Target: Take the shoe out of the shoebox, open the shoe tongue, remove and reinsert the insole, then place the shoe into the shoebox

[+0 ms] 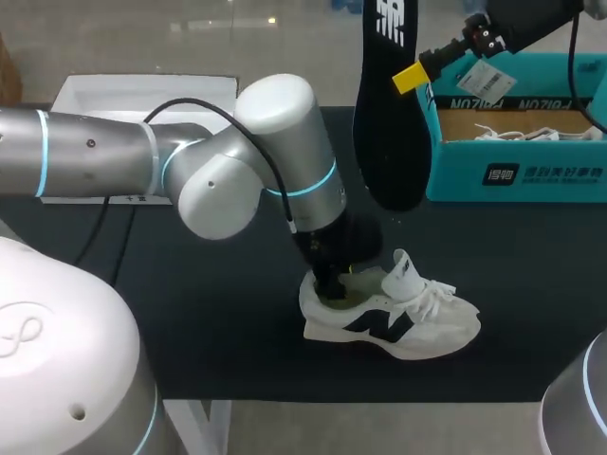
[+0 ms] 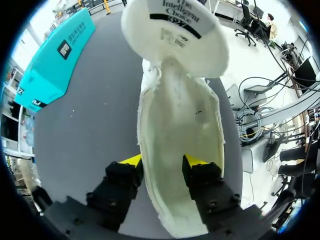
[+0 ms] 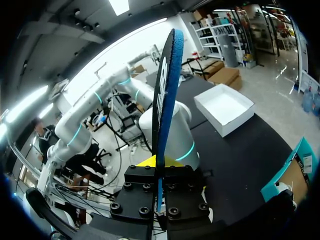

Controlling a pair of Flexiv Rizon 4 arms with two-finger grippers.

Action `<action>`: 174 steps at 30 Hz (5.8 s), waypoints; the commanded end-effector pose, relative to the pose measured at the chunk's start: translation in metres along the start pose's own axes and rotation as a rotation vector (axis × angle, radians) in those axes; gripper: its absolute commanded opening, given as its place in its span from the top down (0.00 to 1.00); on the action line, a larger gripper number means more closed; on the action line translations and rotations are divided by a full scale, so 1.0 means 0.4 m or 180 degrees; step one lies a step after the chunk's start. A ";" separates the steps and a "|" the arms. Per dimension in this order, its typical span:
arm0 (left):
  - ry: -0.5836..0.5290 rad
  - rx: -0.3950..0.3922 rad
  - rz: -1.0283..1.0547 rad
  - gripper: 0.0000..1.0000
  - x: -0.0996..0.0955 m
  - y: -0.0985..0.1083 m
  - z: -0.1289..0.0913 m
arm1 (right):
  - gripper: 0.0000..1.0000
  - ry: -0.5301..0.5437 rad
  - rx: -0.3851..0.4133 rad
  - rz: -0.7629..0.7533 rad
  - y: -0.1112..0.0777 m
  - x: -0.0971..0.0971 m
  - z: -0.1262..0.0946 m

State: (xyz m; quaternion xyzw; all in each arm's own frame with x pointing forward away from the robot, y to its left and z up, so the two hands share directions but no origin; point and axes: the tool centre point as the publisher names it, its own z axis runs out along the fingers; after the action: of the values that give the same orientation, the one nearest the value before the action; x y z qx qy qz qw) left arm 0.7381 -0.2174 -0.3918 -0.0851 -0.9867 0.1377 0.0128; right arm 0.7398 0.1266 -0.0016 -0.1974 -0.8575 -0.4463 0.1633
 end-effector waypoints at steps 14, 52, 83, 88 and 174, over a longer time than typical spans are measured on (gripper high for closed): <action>0.0157 0.0006 0.0241 1.00 0.000 -0.005 0.029 | 1.00 0.0002 0.0006 0.0002 0.001 -0.002 0.002; 0.0603 0.0015 0.2816 1.00 -0.203 -0.064 -0.120 | 1.00 -0.0096 -0.0034 0.0207 -0.005 0.052 -0.056; 0.1206 -0.0240 0.4112 1.00 -0.263 -0.222 0.012 | 1.00 -0.0096 -0.0034 0.0207 -0.005 0.052 -0.056; 0.1253 -0.0230 0.4089 1.00 -0.261 -0.200 0.026 | 1.00 -0.0096 -0.0034 0.0207 -0.005 0.052 -0.056; -0.2191 0.3606 0.1746 0.00 -0.251 -0.126 -0.427 | 1.00 -0.0096 -0.0034 0.0207 -0.005 0.052 -0.056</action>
State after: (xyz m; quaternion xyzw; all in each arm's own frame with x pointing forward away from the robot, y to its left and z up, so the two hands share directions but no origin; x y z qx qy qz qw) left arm 0.8284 -0.2346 -0.2184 -0.2480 -0.6523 0.6481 -0.3049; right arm 0.7215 0.1096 0.0192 -0.2328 -0.8500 -0.4436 0.1630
